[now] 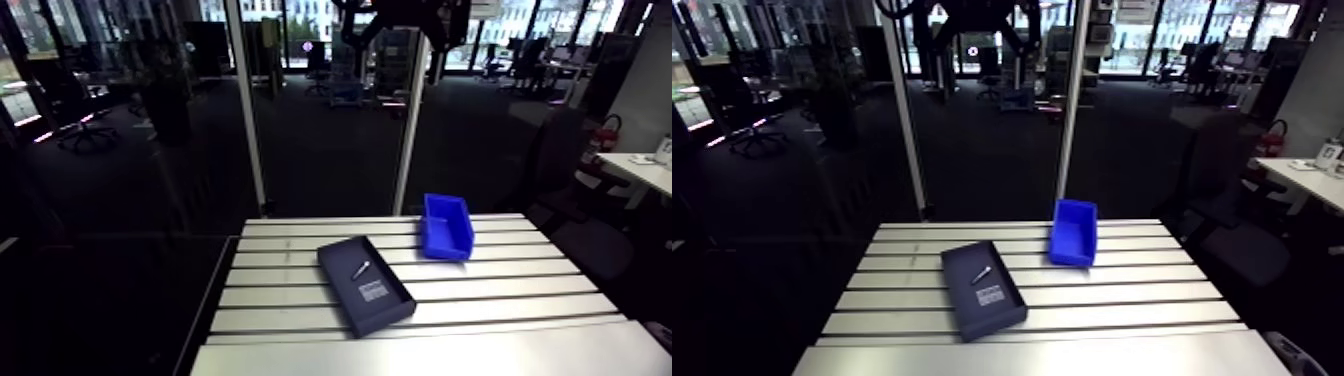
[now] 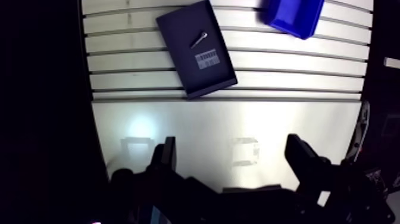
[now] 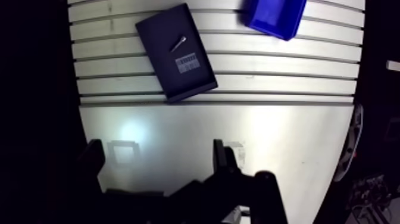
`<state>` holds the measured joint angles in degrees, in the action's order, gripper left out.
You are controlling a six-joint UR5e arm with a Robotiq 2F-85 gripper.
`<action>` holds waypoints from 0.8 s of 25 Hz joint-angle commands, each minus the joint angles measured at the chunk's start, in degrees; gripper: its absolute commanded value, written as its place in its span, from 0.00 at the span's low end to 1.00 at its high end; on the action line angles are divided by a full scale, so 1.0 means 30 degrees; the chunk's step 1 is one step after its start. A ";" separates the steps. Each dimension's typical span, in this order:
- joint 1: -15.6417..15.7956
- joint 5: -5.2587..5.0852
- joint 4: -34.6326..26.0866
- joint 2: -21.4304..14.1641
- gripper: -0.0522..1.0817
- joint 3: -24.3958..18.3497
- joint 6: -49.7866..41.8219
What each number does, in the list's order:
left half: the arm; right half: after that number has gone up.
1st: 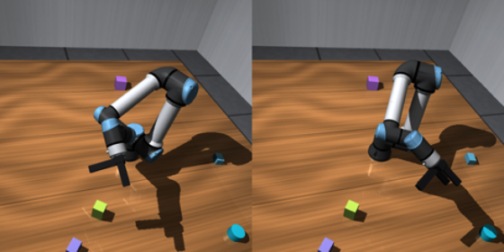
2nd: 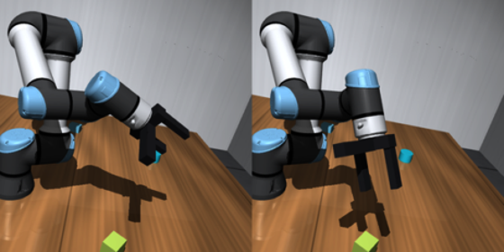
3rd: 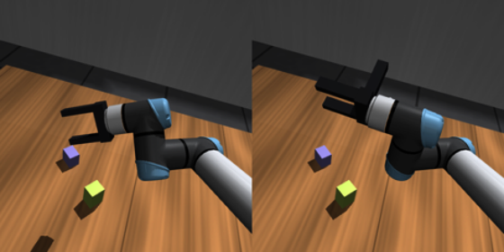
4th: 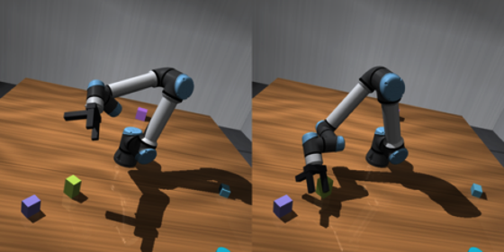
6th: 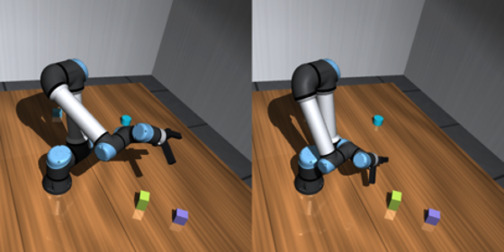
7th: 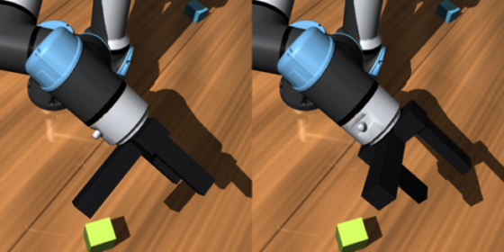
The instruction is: Pick up the M10 bolt from the tray and put it into the blue bin.
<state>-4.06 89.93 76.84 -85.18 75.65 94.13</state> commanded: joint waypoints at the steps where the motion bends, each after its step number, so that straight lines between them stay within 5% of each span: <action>1: 0.0005 0.0009 0.0004 0.0108 0.05 0.0049 -0.0073; 20: 0.0005 -0.0108 0.2494 0.0987 0.05 0.2159 -0.2564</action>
<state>-4.03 89.74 80.85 -82.72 79.62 89.49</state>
